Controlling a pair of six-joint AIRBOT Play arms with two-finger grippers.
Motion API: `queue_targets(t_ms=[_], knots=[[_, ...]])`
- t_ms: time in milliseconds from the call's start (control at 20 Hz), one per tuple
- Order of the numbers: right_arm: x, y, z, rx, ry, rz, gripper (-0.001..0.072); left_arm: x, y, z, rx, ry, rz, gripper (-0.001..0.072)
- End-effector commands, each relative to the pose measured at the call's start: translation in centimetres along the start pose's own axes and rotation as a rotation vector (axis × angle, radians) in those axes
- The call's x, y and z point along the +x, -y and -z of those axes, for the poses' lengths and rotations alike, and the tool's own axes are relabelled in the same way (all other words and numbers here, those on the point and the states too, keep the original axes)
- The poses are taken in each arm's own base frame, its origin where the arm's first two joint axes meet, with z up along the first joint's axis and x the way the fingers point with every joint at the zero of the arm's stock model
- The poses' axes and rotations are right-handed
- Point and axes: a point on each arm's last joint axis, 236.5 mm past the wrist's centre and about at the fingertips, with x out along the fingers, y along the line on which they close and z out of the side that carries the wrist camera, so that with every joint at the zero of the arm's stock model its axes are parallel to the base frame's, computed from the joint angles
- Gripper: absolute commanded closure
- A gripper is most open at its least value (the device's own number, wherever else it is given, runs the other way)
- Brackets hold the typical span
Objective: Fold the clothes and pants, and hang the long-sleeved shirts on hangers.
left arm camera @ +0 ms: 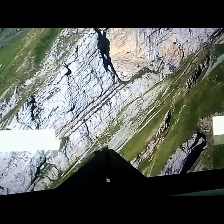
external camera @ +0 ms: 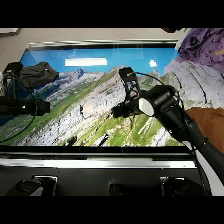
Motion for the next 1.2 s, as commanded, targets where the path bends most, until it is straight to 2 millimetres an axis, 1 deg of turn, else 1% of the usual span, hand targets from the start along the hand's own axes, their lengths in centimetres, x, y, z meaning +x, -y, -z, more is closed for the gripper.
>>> queue_targets(t_ms=[0, 900, 1000, 1100, 1150], knots=[[-0.1, -0.1, 0.0, 0.0, 0.001, -0.002, 0.0599, 0.0, 0.0, 0.0, 0.0, 0.001, 0.0, 0.0687], [-0.1, -0.1, 0.0, 0.0, 0.001, -0.003, 0.0599, 0.0, 0.0, -0.2, 0.001, 0.008, 0.001, 0.0687], [-0.1, -0.1, 0.0, 0.0, 0.001, -0.003, 0.0599, 0.2, 0.0, -0.4, 0.001, 0.013, 0.001, 0.0687], [-0.1, -0.1, 0.0, 0.0, 0.001, -0.003, 0.0599, 0.7, -0.1, 0.0, -0.003, -0.002, -0.002, 0.0682], [-0.1, -0.1, 0.0, 0.0, 0.001, -0.003, 0.0599, 1.4, -0.5, 0.0, -0.039, -0.006, -0.016, 0.0554]])
